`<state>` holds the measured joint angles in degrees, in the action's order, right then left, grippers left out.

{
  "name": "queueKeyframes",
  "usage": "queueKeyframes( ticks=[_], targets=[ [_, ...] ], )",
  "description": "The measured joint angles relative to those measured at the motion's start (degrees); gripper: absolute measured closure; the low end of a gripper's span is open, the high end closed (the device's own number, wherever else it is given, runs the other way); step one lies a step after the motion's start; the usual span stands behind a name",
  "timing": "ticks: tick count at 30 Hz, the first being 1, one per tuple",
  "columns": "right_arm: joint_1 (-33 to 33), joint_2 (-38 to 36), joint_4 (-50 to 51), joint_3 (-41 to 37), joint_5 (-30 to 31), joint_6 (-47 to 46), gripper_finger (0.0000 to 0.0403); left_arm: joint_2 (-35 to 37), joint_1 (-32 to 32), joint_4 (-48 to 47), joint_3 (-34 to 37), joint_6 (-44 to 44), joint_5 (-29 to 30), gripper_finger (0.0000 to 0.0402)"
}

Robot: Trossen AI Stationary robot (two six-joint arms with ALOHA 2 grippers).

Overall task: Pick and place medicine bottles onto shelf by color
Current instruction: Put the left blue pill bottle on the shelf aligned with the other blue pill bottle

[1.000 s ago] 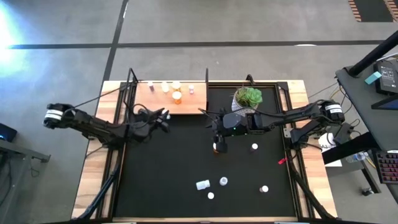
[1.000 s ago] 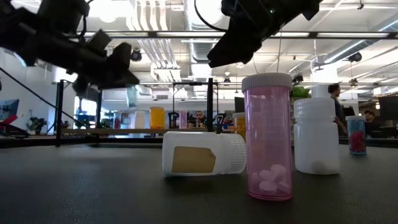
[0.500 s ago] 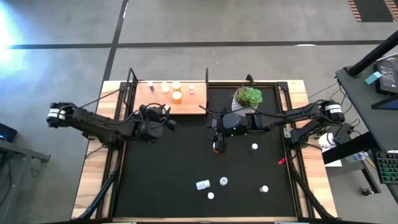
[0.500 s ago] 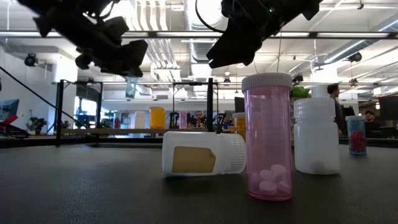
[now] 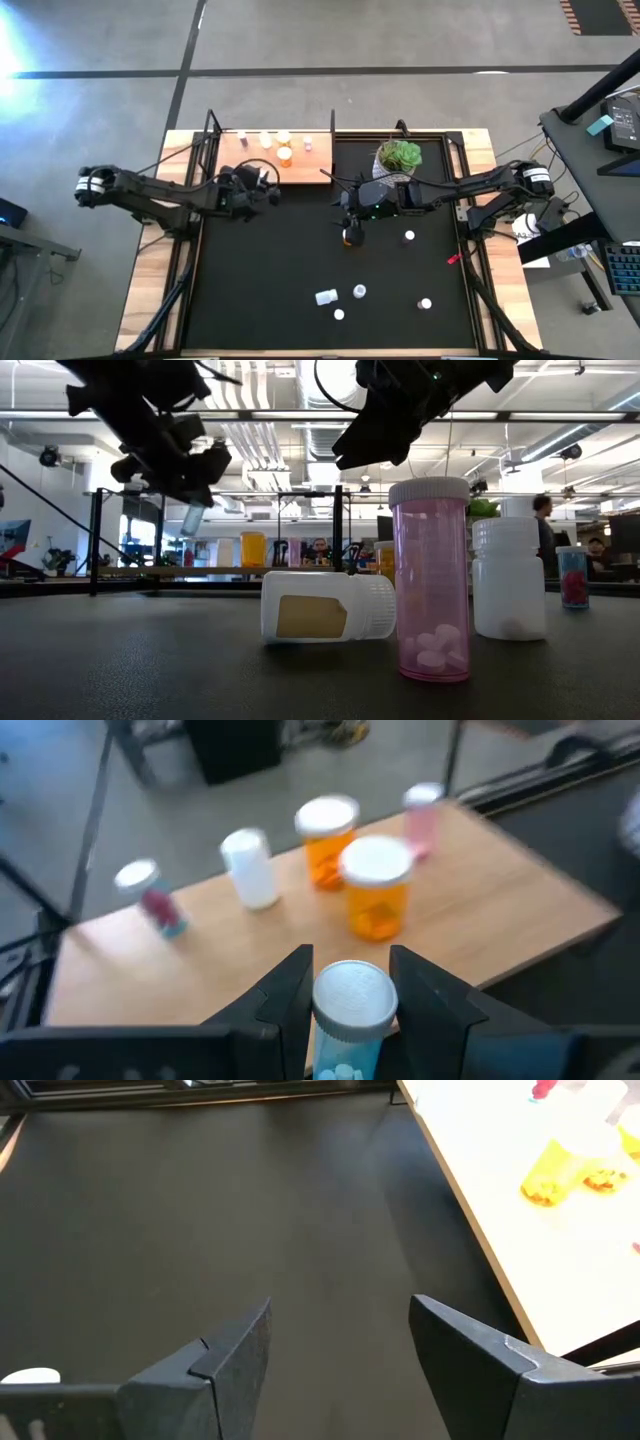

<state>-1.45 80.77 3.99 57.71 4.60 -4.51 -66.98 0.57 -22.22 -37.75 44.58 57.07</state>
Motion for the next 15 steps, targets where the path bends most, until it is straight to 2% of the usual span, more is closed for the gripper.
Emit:
queueKeyframes(
  ticks=[7, 9, 11, 15],
  targets=[
    [0.0, 0.0, 0.0, 0.0, 0.0, 0.0, 0.0174, 0.1, 10.0, -1.4, -0.4, 0.1, -9.0, 0.0295],
    [0.0, 0.0, 0.0, 0.0, 0.0, 0.0, 0.0174, -0.1, 11.7, -1.1, -0.1, 0.1, -9.7, 0.0295],
    [0.0, 0.0, 0.0, 0.0, 0.0, 0.0, 0.0174, -0.5, 12.2, 0.2, 0.5, 0.1, -8.7, 0.0295],
    [0.0, 0.0, 0.0, 0.0, 0.0, 0.0, 0.0174, -2.4, 12.1, 7.2, 2.9, 0.2, -1.6, 0.0295]
  ],
)
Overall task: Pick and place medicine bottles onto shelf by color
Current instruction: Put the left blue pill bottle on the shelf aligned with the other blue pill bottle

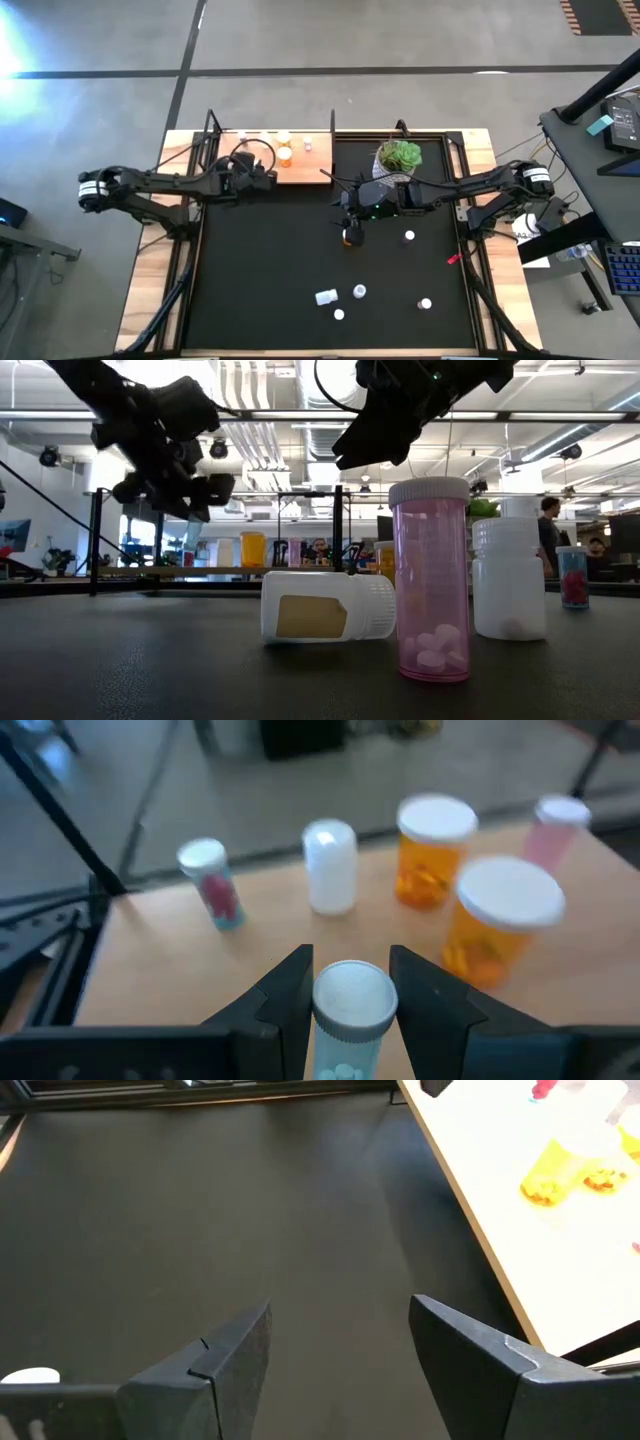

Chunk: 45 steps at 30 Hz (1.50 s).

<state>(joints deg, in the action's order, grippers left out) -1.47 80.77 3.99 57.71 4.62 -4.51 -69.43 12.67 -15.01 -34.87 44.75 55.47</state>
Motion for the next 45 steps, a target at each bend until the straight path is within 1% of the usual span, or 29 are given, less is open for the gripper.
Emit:
queueKeyframes(
  ticks=[5, 7, 12, 17, 19, 26, 36, 45],
  targets=[
    [0.0, 0.0, 0.0, 0.0, 0.0, 0.0, 0.0174, -4.7, 0.1, 10.6, 3.4, 0.1, 6.1, 0.0295],
    [0.0, 0.0, 0.0, 0.0, 0.0, 0.0, 0.0174, -6.6, 0.1, 12.7, 3.5, 1.5, 9.1, 0.0295],
    [0.0, 0.0, 0.0, 0.0, 0.0, 0.0, 0.0174, -10.6, 0.1, 14.1, 3.5, 5.7, 15.3, 0.0295],
    [0.0, 0.0, 0.0, 0.0, 0.0, 0.0, 0.0174, -14.2, 0.2, 14.2, 3.5, 12.4, 19.9, 0.0295],
    [0.0, 0.0, 0.0, 0.0, 0.0, 0.0, 0.0174, -15.5, 0.4, 14.1, 3.5, 13.5, 21.2, 0.0295],
    [0.0, 0.0, 0.0, 0.0, 0.0, 0.0, 0.0174, -17.8, 2.4, 14.6, 3.6, 14.9, 21.7, 0.0295],
    [0.0, 0.0, 0.0, 0.0, 0.0, 0.0, 0.0174, -17.9, 6.2, 15.1, 3.6, 15.0, 21.8, 0.0294],
    [0.0, 0.0, 0.0, 0.0, 0.0, 0.0, 0.0174, -17.9, 7.8, 16.5, 3.6, 14.9, 21.6, 0.0294]
  ],
)
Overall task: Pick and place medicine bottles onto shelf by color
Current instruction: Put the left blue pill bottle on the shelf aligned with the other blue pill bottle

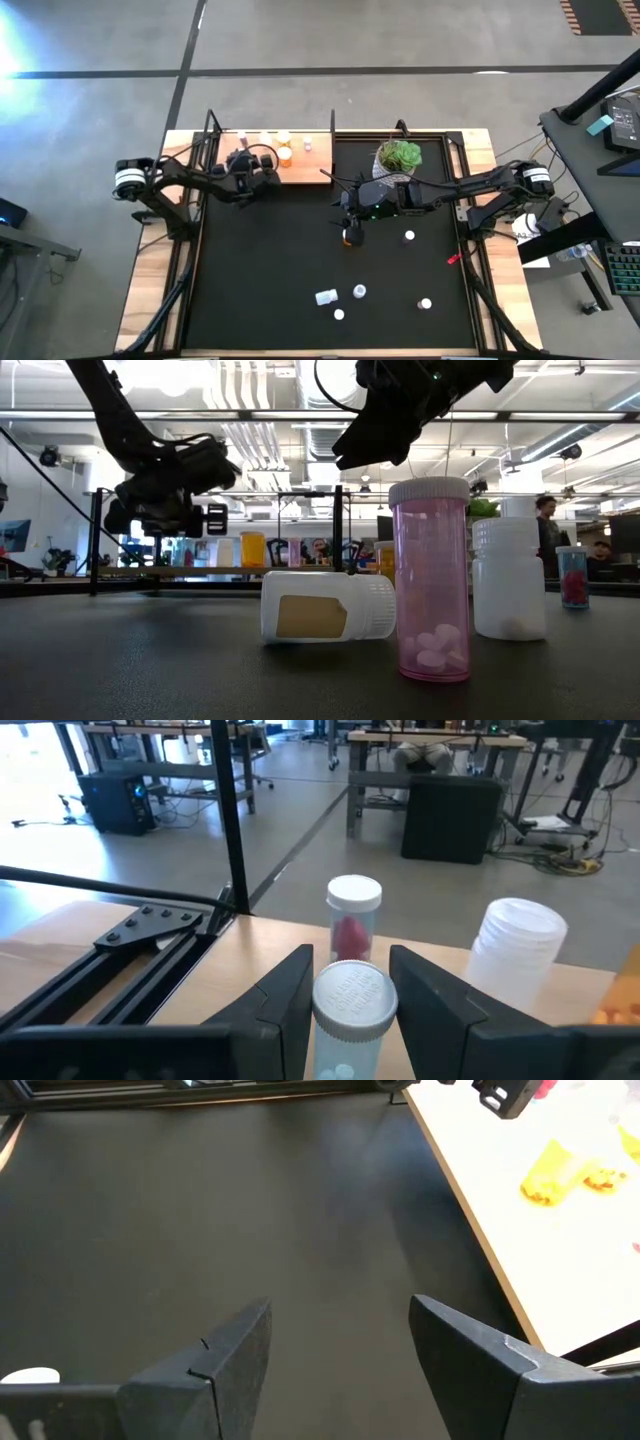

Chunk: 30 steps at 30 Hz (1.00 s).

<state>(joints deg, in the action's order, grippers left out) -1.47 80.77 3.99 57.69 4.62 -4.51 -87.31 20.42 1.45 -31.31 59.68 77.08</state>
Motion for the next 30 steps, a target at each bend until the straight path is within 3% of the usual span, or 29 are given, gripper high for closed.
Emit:
queueKeyframes(
  ticks=[12, 30],
  targets=[
    [0.0, 0.0, 0.0, 0.0, 0.0, 0.0, 0.0174, -3.8, 0.9, 5.2, 0.0, 0.0, 2.2, 0.0294],
    [0.0, 0.0, 0.0, 0.0, 0.0, 0.0, 0.0174, -4.1, 2.9, 6.7, 0.0, -1.2, 2.8, 0.0294]
  ],
)
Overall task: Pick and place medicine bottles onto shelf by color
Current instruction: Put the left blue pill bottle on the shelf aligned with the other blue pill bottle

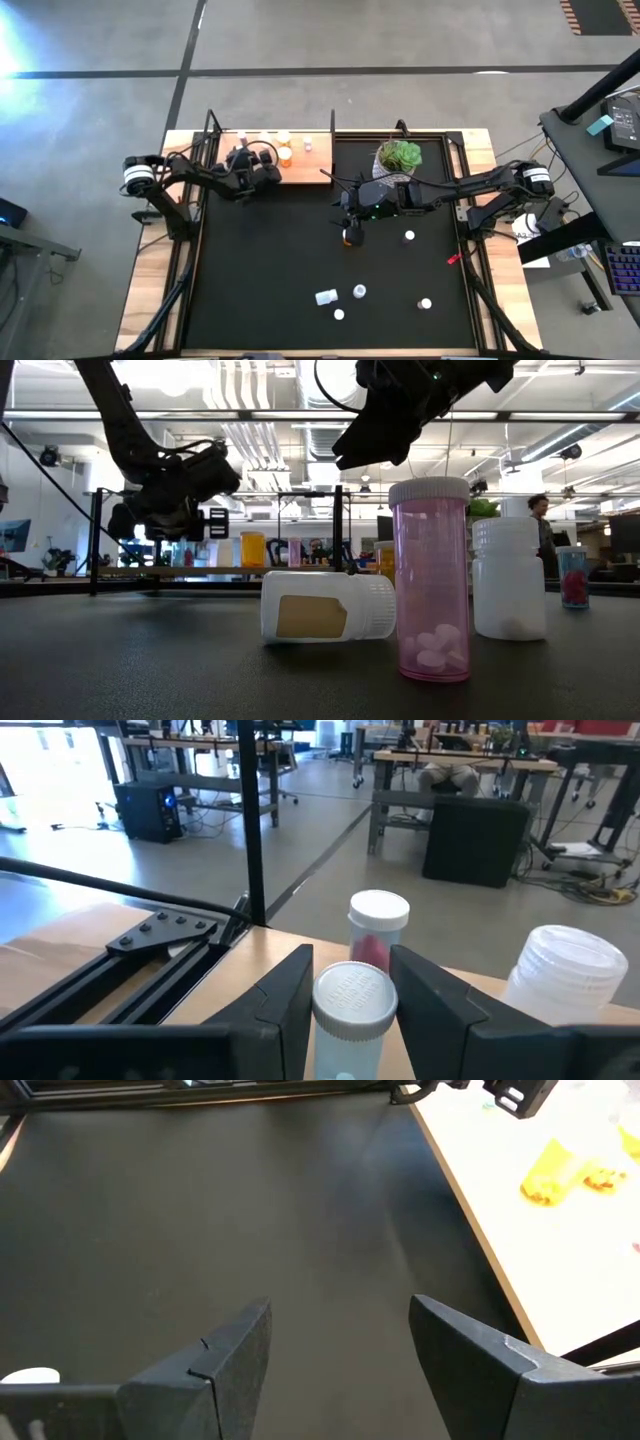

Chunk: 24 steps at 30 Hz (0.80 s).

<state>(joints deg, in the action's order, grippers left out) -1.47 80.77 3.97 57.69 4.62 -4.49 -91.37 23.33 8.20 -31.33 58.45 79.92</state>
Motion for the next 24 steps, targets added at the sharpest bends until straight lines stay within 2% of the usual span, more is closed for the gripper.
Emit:
queueKeyframes(
  ticks=[5, 24],
  targets=[
    [0.0, 0.0, 0.0, 0.0, 0.0, 0.0, 0.0174, 0.0, 0.3, 3.8, -0.5, -6.3, -0.2, 0.0294],
    [0.0, 0.0, 0.0, 0.0, 0.0, 0.0, 0.0174, -1.6, 1.4, 5.2, -0.6, -6.2, -0.4, 0.0294]
  ],
)
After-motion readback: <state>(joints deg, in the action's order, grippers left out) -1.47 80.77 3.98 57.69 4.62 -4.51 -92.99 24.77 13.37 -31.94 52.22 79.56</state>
